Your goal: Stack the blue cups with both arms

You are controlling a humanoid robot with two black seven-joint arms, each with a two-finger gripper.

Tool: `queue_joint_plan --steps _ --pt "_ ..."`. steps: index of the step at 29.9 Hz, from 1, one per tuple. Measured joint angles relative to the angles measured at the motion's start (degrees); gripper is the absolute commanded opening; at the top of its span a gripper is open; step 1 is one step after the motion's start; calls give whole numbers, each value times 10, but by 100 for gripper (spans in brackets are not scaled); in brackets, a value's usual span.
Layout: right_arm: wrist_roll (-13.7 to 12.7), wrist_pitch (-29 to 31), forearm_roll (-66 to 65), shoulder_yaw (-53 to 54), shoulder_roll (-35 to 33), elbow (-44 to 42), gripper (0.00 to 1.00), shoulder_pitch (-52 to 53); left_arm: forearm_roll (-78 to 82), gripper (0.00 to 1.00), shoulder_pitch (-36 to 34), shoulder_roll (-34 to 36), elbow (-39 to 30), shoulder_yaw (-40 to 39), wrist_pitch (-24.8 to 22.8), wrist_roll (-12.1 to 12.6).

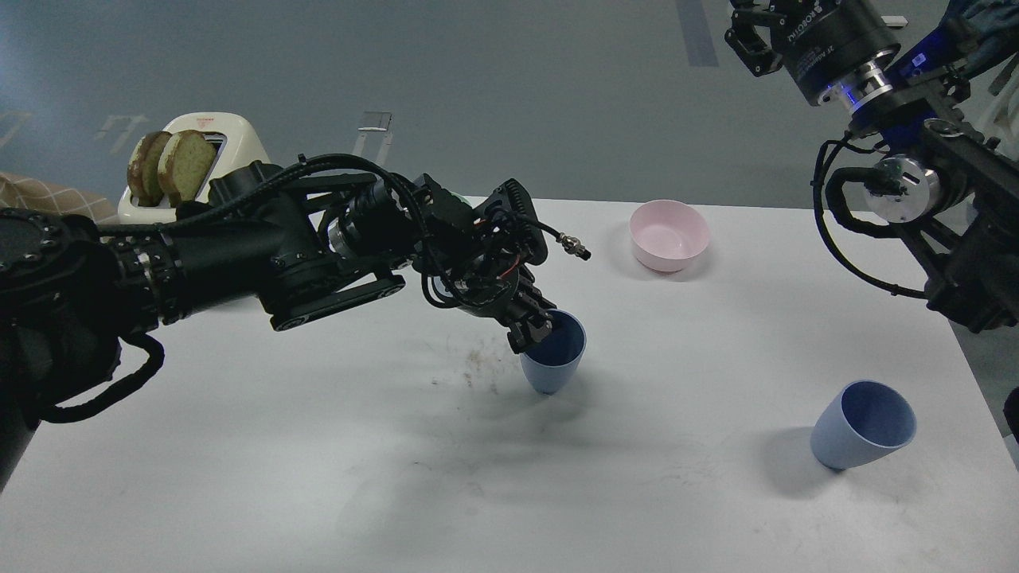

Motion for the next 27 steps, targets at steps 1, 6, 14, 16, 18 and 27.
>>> queue_joint_plan --steps 1,6,14,16,18,27 --pt "0 1 0 0 -3 0 100 0 -3 91 -3 3 -1 -1 0 0" --pt "0 1 -2 -1 -25 1 100 3 -50 96 -33 25 -5 -4 0 0" --pt "0 1 -6 -2 -123 -7 100 9 -263 96 -97 98 -10 -23 0 0" --pt "0 4 -8 -2 -158 -19 100 4 -353 96 -103 124 -9 -37 0 0" --pt "0 12 -10 -2 -185 -28 100 -1 -423 96 -104 146 -7 -48 0 0" --pt "0 104 -180 -98 -328 85 100 -31 -673 96 -61 217 -1 -69 16 0"
